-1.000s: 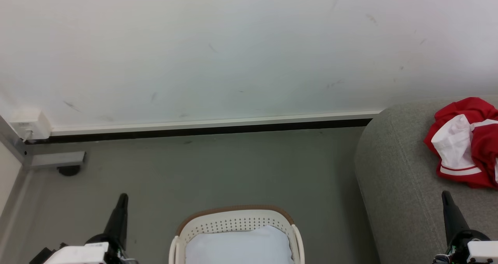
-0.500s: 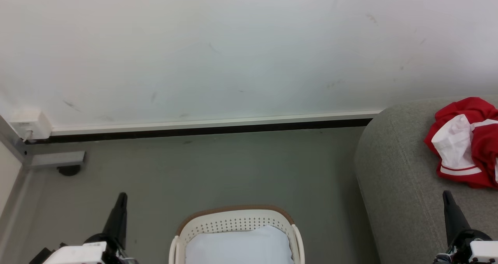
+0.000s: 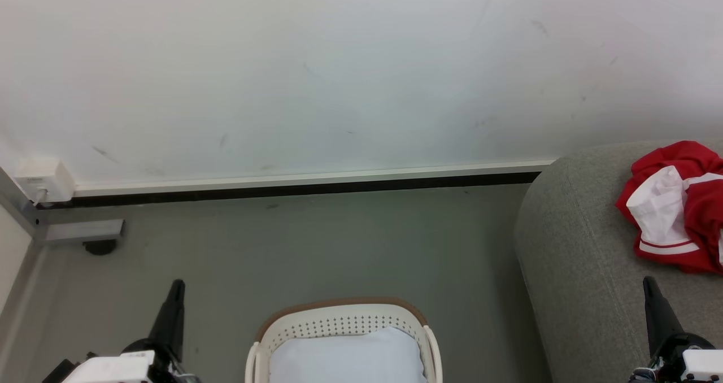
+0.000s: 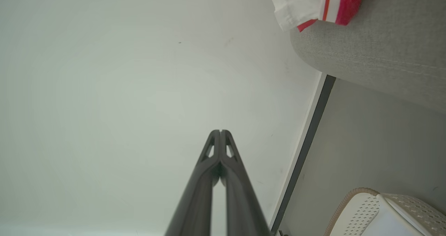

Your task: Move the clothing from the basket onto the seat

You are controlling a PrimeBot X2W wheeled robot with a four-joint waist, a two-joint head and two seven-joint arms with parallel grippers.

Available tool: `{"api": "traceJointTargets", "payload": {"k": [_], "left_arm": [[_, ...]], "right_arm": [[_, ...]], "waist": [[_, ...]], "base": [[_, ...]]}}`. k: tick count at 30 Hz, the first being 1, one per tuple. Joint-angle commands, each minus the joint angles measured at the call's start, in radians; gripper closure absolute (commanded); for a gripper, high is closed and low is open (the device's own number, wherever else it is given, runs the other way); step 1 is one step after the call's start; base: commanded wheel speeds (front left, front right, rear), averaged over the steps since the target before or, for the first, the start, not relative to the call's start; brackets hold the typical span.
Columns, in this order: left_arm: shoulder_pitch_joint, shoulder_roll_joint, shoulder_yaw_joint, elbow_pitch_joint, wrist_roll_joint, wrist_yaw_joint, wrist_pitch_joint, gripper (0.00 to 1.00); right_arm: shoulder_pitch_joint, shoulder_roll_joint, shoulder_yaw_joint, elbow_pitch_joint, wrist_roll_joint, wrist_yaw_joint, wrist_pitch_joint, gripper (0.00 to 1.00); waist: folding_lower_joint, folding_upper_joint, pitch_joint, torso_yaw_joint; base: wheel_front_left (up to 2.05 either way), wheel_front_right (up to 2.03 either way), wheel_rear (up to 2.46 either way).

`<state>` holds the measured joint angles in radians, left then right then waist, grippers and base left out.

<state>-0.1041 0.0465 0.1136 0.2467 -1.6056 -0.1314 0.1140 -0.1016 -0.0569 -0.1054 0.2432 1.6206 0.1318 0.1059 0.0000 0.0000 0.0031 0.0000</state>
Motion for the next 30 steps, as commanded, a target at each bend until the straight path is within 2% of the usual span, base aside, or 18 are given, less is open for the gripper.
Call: {"api": "traceJointTargets", "payload": {"k": [1, 30], "left_arm": [[-0.009, 0.007, 0.003, -0.003, -0.013, 0.001, 0.004, 1.0], [-0.008, 0.007, 0.003, -0.003, -0.013, 0.001, 0.004, 1.0]], "right_arm": [[-0.012, 0.001, -0.004, 0.002, -0.002, -0.002, 0.006, 1.0], [-0.012, 0.003, -0.007, 0.003, -0.006, -0.002, 0.006, 1.0]], "waist": [[0.0, 0.0, 0.0, 0.0], [0.0, 0.0, 0.0, 0.0]], "base": [[0.0, 0.0, 0.0], [0.0, 0.0, 0.0]]}}
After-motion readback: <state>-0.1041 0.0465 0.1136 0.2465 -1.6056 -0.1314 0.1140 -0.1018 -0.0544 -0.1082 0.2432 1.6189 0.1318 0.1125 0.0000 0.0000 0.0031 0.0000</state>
